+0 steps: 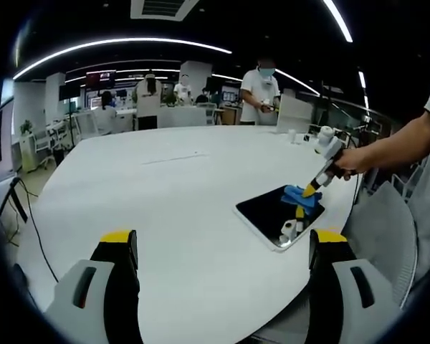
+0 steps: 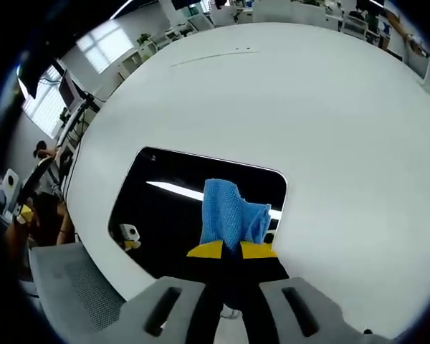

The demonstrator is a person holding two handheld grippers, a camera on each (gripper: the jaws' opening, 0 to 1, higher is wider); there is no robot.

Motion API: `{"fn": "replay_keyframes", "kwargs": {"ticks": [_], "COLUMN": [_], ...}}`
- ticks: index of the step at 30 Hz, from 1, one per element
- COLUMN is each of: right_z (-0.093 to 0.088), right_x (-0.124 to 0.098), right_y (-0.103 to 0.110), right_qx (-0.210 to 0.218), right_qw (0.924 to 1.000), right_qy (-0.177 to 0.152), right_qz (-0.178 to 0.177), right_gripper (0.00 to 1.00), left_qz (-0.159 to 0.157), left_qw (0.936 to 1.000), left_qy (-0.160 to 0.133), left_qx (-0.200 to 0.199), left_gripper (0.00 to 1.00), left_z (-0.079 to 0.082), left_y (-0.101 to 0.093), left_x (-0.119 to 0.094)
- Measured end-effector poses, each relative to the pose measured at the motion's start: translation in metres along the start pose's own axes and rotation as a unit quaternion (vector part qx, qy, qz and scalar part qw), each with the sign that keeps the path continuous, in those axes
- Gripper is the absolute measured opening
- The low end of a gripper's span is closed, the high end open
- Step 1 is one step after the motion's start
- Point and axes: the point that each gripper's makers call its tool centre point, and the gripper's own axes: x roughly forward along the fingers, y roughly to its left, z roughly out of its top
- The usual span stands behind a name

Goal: Wipe the mirror surface with the cleaning cloth until all visible marks leave the cleaned area.

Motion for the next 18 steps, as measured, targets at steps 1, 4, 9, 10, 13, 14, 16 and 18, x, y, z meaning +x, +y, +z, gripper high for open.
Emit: {"fn": "replay_keyframes", "kwargs": {"ticks": [1,4,9,10,13,14,16,18], "right_z": [0.000,-0.001,-0.001,-0.001,-0.002,-0.003,-0.003,-0.003], "right_x": [0.000,-0.002,-0.003,-0.003,-0.003,-0.004,-0.005,-0.004], "right_y": [-0.001,-0.004,-0.008,-0.008,-0.009,-0.010,-0.015,-0.016], "right_qx": [0.001,0.006,0.023,0.027,0.030,0.032,0.046,0.045], "right_qw": [1.0000,1.0000,0.9997,0.9996,0.9995,0.9994,0.9987,0.9987], "right_qy": [0.000,-0.001,-0.004,-0.005,-0.006,-0.006,-0.006,-0.007], "right_qz": [-0.001,-0.003,-0.005,-0.005,-0.009,-0.011,-0.023,-0.023], "right_gripper": [0.00,0.00,0.00,0.00,0.01,0.01,0.01,0.00], "left_qz": [0.004,0.007,0.006,0.005,-0.014,-0.019,-0.020,-0.022], "left_qw": [1.0000,1.0000,1.0000,1.0000,0.9999,0.9998,0.9998,0.9997], "left_qy": [0.002,0.002,0.002,0.002,-0.003,-0.004,-0.004,-0.009], "left_qx": [0.003,0.006,0.007,0.007,-0.003,-0.005,-0.002,-0.008], "left_gripper": [0.99,0.99,0.99,0.99,0.99,0.99,0.99,0.99], "left_z": [0.000,0.000,0.000,0.000,0.002,0.003,0.004,0.005], "left_y": [0.001,0.003,0.001,0.000,-0.008,-0.011,-0.013,-0.013], "left_x": [0.000,0.002,0.006,0.006,0.008,0.009,0.011,0.012]}}
